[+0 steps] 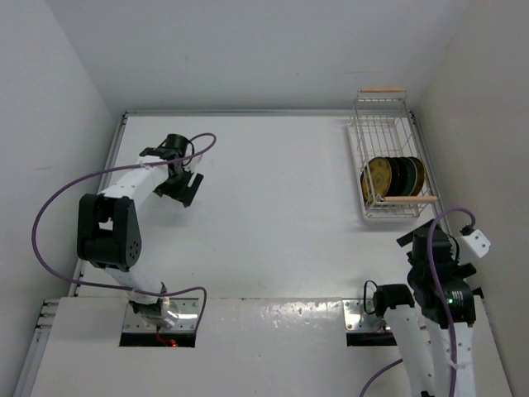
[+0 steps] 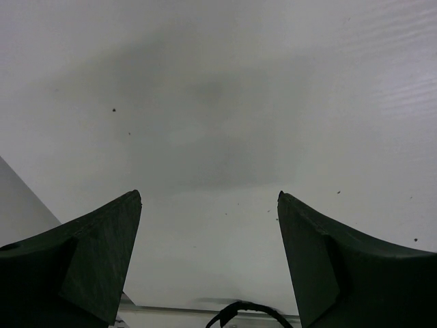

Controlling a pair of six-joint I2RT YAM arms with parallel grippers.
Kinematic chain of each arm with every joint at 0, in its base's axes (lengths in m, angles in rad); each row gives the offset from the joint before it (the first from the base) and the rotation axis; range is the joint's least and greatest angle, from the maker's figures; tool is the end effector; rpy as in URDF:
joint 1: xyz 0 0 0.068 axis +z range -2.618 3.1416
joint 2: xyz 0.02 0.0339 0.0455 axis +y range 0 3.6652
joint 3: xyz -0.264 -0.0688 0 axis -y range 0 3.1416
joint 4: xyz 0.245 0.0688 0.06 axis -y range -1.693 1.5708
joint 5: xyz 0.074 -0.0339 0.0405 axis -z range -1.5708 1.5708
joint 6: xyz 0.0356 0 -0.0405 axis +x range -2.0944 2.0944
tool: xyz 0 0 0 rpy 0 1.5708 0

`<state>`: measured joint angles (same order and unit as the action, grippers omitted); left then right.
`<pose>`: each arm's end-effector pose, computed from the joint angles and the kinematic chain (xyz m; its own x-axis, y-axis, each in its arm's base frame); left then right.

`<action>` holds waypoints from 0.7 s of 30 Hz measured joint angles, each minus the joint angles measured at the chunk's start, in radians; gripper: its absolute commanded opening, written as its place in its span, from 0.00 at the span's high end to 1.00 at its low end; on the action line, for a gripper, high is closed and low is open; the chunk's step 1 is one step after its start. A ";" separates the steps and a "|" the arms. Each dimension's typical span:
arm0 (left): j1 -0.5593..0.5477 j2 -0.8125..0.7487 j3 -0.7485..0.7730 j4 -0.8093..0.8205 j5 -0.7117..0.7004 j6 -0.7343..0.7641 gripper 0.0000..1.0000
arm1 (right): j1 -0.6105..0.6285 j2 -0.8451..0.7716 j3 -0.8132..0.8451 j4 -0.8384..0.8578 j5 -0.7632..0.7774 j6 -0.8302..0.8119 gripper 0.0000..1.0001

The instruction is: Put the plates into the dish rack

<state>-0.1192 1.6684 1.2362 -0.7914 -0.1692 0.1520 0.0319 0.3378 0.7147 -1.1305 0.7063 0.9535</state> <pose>0.3288 -0.0333 0.2255 -0.9138 0.2598 -0.3124 0.2010 0.9572 0.2080 0.0511 -0.0215 0.2778 -0.0299 0.6197 -0.7842 0.8175 0.4667 0.3376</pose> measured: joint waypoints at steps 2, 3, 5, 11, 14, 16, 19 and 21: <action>0.000 -0.021 -0.035 0.000 -0.008 0.005 0.15 | 0.000 -0.055 -0.024 0.000 -0.011 -0.008 0.00; 0.000 -0.026 -0.048 0.001 -0.010 0.006 0.15 | 0.000 -0.076 -0.030 0.002 -0.016 -0.011 0.00; 0.000 -0.030 -0.066 0.000 -0.010 0.009 0.15 | 0.000 -0.100 -0.035 0.003 -0.027 -0.015 0.00; 0.000 -0.044 -0.082 0.002 -0.010 0.008 0.15 | 0.000 -0.103 -0.039 0.010 -0.047 -0.015 0.00; 0.000 -0.053 -0.082 0.005 -0.009 0.008 0.15 | 0.000 -0.103 -0.045 0.014 -0.057 -0.015 0.00; 0.000 -0.055 -0.082 0.006 -0.008 0.008 0.15 | 0.000 -0.102 -0.048 0.016 -0.061 -0.015 0.00; 0.000 -0.055 -0.082 0.008 -0.008 0.008 0.15 | 0.000 -0.102 -0.048 0.023 -0.064 -0.016 0.00; 0.000 -0.055 -0.082 0.008 -0.008 0.008 0.15 | 0.000 -0.102 -0.049 0.027 -0.068 -0.018 0.00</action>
<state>-0.1192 1.6135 1.1545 -0.7834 -0.1772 0.1600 0.0319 0.2356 0.6655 -1.1034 0.6380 0.9352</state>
